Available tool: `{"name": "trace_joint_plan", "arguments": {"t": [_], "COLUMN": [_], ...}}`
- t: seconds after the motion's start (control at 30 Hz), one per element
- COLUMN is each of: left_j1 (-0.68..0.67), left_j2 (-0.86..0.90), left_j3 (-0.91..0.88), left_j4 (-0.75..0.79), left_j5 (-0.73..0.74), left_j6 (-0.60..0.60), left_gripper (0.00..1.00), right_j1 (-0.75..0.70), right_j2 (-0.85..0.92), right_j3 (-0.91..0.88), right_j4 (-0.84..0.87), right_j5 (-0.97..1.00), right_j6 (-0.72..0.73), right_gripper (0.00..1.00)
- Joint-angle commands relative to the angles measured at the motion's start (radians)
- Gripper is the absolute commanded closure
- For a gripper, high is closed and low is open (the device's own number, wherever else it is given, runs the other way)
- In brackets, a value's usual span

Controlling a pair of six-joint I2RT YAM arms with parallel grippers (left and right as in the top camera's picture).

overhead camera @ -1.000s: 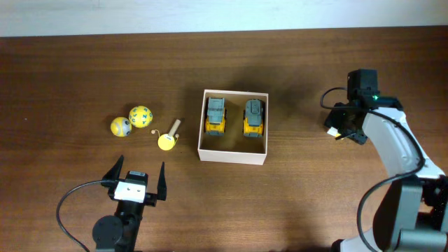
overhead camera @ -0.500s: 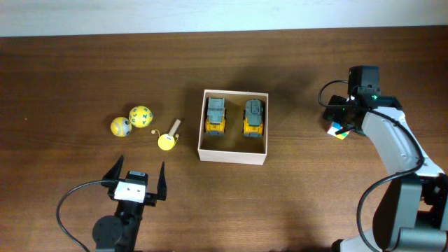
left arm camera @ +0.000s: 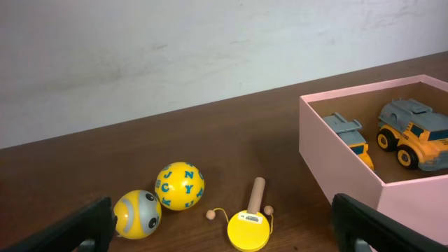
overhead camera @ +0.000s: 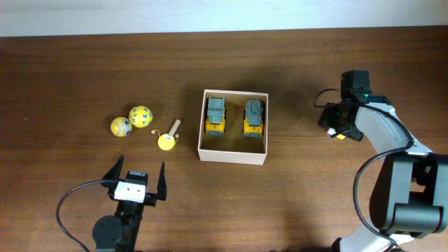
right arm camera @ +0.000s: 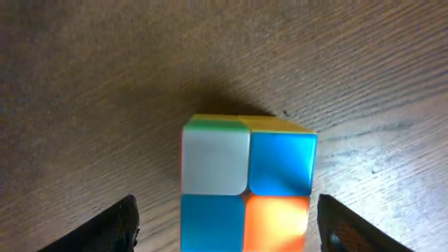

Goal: Pack container

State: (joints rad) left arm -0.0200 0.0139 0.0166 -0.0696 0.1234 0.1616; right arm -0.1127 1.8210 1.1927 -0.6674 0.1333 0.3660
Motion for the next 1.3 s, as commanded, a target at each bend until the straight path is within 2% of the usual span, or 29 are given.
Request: {"name": "trace_joint_plan", "arguments": {"t": [0.0, 0.43, 0.8, 1.1, 1.27], "left_j1": [0.003, 0.003, 0.003, 0.003, 0.003], "left_j2": [-0.006, -0.006, -0.006, -0.006, -0.006], "left_j3": [-0.008, -0.008, -0.008, -0.008, -0.008], "left_j4": [0.002, 0.002, 0.002, 0.002, 0.002], "left_j5": [-0.004, -0.004, -0.004, -0.004, -0.004], "left_j6": [0.013, 0.013, 0.013, 0.013, 0.013], "left_gripper": [0.01, 0.01, 0.01, 0.01, 0.01], "right_j1": [-0.008, -0.009, -0.085, -0.091, -0.091], "right_j2": [0.006, 0.041, 0.041, 0.041, 0.041], "right_j3": [-0.003, -0.003, -0.003, -0.003, -0.003], "right_j4": [0.015, 0.041, 0.029, 0.037, 0.039], "right_j5": [0.021, 0.037, 0.035, 0.027, 0.027], "right_j6": [0.008, 0.007, 0.003, -0.018, -0.019], "right_gripper": [0.25, 0.25, 0.25, 0.25, 0.36]}}
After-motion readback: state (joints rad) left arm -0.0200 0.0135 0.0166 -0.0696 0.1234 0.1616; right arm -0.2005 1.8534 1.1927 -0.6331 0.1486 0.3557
